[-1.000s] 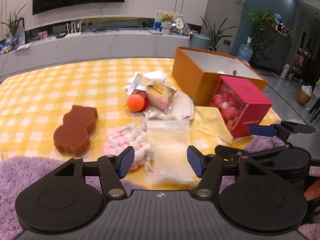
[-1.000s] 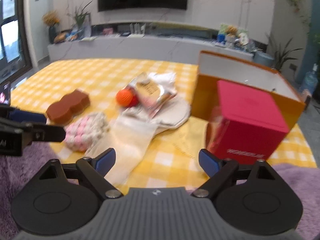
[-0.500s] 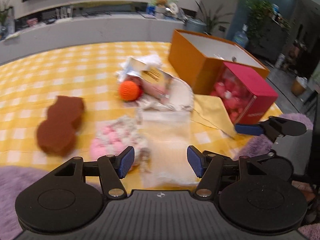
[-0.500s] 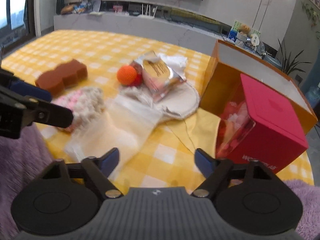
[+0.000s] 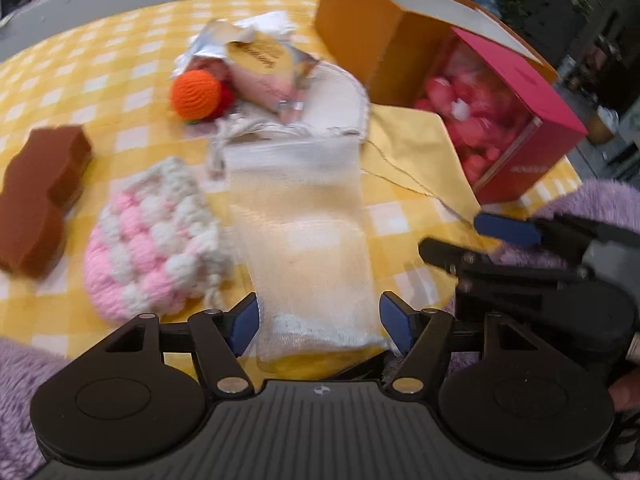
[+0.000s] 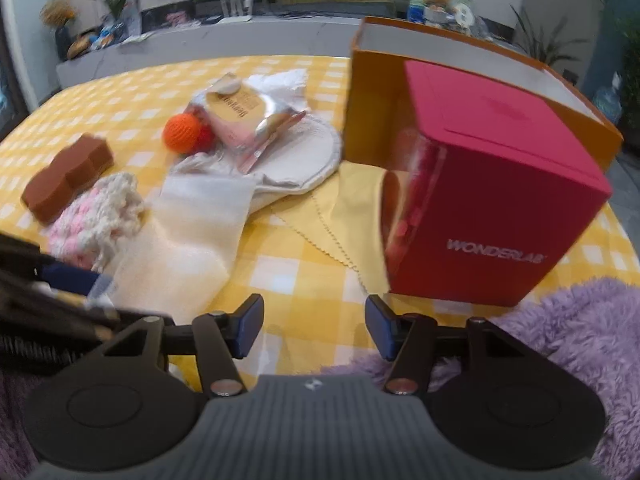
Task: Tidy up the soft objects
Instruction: 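Grasp the white mesh bag with the left gripper while the right gripper grasps the yellow cloth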
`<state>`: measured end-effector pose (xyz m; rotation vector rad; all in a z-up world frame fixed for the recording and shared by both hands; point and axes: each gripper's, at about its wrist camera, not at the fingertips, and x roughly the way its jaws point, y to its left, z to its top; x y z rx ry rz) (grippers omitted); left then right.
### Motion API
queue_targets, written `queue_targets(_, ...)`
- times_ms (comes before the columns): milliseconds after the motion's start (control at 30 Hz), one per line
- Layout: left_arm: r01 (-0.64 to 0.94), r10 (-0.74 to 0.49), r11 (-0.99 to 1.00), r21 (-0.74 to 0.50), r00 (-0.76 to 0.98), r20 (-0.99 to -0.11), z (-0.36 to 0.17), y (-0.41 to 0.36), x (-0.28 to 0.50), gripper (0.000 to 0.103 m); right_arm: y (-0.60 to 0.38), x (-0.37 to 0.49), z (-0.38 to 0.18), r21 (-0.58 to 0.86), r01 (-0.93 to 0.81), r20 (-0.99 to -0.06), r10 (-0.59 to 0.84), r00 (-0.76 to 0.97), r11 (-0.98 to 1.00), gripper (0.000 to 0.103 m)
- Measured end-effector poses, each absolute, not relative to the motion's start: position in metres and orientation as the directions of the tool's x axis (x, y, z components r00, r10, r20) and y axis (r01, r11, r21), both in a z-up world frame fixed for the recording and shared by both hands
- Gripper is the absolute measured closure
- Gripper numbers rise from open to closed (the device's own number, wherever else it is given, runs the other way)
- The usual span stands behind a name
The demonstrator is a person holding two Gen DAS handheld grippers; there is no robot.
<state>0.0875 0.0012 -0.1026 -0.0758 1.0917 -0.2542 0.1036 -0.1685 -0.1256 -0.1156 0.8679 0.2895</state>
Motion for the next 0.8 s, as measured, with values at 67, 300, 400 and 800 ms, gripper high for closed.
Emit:
queue_targets(67, 0.178, -0.249, 0.966, -0.188, 0.437, -0.864, -0.103, -0.001, 0.087, 0.026, -0.174, 0.105, -0.124, 0.047, -0.275, -0.761, 0.212, 0.613, 0.96, 0.05)
queue_targets(300, 0.208, -0.201, 0.971, -0.116, 0.451, -0.87, -0.111, -0.011, 0.094, 0.025, -0.181, 0.107, -0.122, 0.099, -0.259, -0.749, 0.244, 0.616, 0.961, 0.052)
queue_targets(400, 0.236, -0.131, 0.972, -0.015, 0.482, -0.867, -0.114, -0.026, 0.091, 0.034, -0.181, 0.106, -0.123, 0.097, -0.266, -0.747, 0.247, 0.617, 0.959, 0.052)
queue_targets(800, 0.176, -0.157, 0.982, -0.061, 0.603, -0.782, -0.101, -0.014, 0.083, 0.095, -0.168, 0.105, -0.125, -0.089, -0.216, -0.722, 0.086, 0.687, 0.972, 0.052)
